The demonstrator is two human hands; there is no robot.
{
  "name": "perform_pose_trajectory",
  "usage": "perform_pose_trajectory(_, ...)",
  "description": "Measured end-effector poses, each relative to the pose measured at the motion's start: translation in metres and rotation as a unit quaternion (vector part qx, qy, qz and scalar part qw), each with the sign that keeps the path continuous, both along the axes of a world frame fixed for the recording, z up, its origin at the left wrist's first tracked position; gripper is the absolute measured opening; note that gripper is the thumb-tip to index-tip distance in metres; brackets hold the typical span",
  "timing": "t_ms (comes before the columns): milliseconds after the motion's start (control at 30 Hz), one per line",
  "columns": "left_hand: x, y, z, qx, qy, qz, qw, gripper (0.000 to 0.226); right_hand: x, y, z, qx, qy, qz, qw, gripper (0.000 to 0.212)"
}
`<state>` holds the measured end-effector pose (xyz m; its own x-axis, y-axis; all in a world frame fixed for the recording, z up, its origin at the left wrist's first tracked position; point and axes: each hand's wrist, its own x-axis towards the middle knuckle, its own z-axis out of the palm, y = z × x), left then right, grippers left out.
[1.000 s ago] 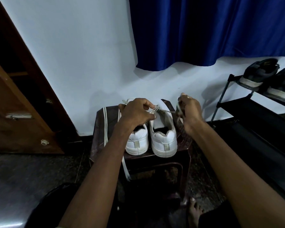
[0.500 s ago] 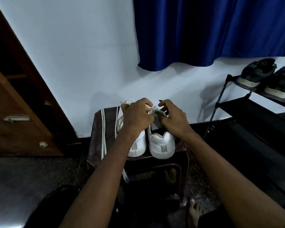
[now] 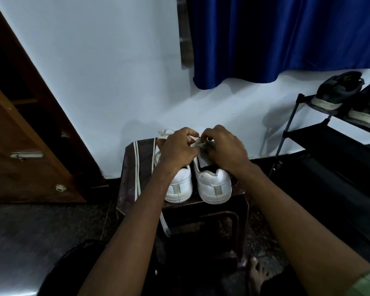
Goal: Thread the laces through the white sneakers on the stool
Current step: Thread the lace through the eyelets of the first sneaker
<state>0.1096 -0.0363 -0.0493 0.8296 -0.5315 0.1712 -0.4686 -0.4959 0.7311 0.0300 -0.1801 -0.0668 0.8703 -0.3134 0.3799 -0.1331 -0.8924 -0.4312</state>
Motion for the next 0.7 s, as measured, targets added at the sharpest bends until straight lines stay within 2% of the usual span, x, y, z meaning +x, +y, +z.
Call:
perform_pose_trajectory(67, 0.000, 0.000, 0.001, 0.000, 0.005, 0.000, 1.000, 0.035, 0.004, -0.003, -0.004, -0.001, -0.010, 0.024, 1.000, 0.018)
perform_pose_trajectory(133, -0.001, 0.000, 0.002, 0.002, 0.006, 0.002, 1.000, 0.036, 0.011, -0.007, -0.011, 0.041, -0.031, 0.055, 0.997, 0.013)
perform_pose_trajectory(200, -0.001, -0.001, 0.002, 0.009, 0.010, 0.005, 1.000, 0.036, 0.012, -0.008, -0.010, 0.176, -0.062, 0.041, 0.982, 0.014)
perform_pose_trajectory(233, -0.001, -0.002, 0.002, 0.016, 0.010, 0.005, 1.000, 0.037, 0.009, -0.008, -0.005, 0.300, -0.082, 0.026, 0.950, 0.021)
perform_pose_trajectory(267, -0.001, -0.002, 0.002, 0.022, 0.009, 0.002, 1.000, 0.038, 0.005, -0.007, 0.002, 0.431, -0.111, 0.008, 0.896, 0.025)
perform_pose_trajectory(300, -0.001, -0.002, 0.003, 0.028, 0.007, 0.000, 1.000, 0.037, 0.003, -0.008, 0.005, 0.576, -0.127, 0.003, 0.808, 0.027)
perform_pose_trajectory(333, -0.001, -0.002, 0.003, 0.035, 0.003, -0.001, 0.999, 0.037, -0.001, -0.010, 0.012, 0.666, -0.125, 0.005, 0.735, 0.029)
perform_pose_trajectory(367, -0.002, -0.002, 0.003, 0.046, -0.005, 0.001, 0.999, 0.036, -0.004, -0.012, 0.018, 0.686, -0.104, 0.002, 0.720, 0.035)
perform_pose_trajectory(400, -0.002, -0.002, 0.003, 0.058, -0.014, 0.004, 0.998, 0.038, -0.007, -0.015, 0.023, 0.647, -0.076, 0.007, 0.759, 0.043)
perform_pose_trajectory(433, -0.003, -0.003, 0.002, 0.064, -0.020, 0.007, 0.998, 0.041, -0.010, -0.016, 0.024, 0.554, -0.044, 0.012, 0.832, 0.051)
perform_pose_trajectory(467, -0.004, -0.003, 0.001, 0.063, -0.022, 0.011, 0.998, 0.045, -0.012, -0.018, 0.023, 0.421, -0.006, 0.017, 0.907, 0.057)
perform_pose_trajectory(500, -0.004, -0.004, 0.000, 0.062, -0.029, 0.015, 0.998, 0.046, -0.012, -0.019, 0.020, 0.273, 0.018, 0.009, 0.962, 0.059)
perform_pose_trajectory(533, -0.004, -0.004, 0.000, 0.066, -0.044, 0.019, 0.997, 0.044, -0.012, -0.018, 0.020, 0.162, 0.021, 0.004, 0.987, 0.058)
perform_pose_trajectory(567, -0.003, -0.004, -0.001, 0.080, -0.065, 0.025, 0.994, 0.041, -0.012, -0.017, 0.019, 0.131, 0.003, 0.016, 0.991, 0.055)
perform_pose_trajectory(600, -0.003, -0.004, -0.001, 0.095, -0.083, 0.031, 0.992, 0.040, -0.014, -0.014, 0.022, 0.184, -0.032, 0.057, 0.981, 0.051)
perform_pose_trajectory(633, -0.004, -0.004, 0.000, 0.106, -0.095, 0.035, 0.989, 0.041, -0.014, -0.011, 0.026, 0.295, -0.069, 0.099, 0.948, 0.046)
perform_pose_trajectory(700, -0.005, -0.004, 0.001, 0.117, -0.108, 0.038, 0.986, 0.040, -0.014, -0.010, 0.033, 0.523, -0.130, 0.149, 0.829, 0.036)
